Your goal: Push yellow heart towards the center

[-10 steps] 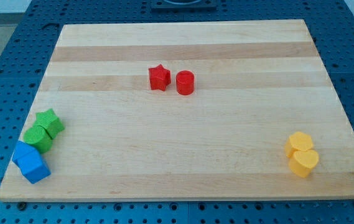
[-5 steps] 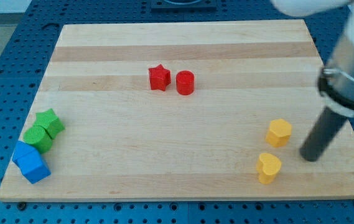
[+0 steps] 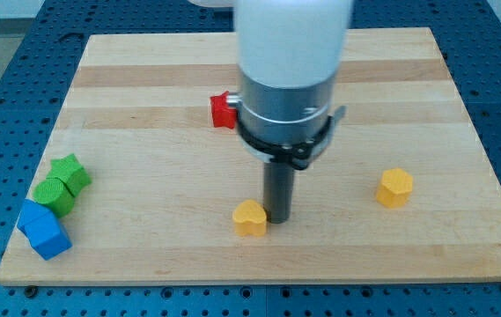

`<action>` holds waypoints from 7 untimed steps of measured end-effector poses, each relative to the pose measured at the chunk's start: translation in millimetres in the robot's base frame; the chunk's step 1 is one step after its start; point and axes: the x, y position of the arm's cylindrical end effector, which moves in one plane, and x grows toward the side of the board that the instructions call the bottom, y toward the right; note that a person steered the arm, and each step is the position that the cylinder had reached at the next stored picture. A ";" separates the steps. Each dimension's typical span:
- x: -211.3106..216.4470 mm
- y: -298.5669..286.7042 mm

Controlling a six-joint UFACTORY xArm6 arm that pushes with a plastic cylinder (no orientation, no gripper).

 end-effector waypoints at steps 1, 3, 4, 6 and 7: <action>12.1 23.5; 51.5 0.4; 31.1 -24.4; -36.7 -57.6; -58.9 -72.4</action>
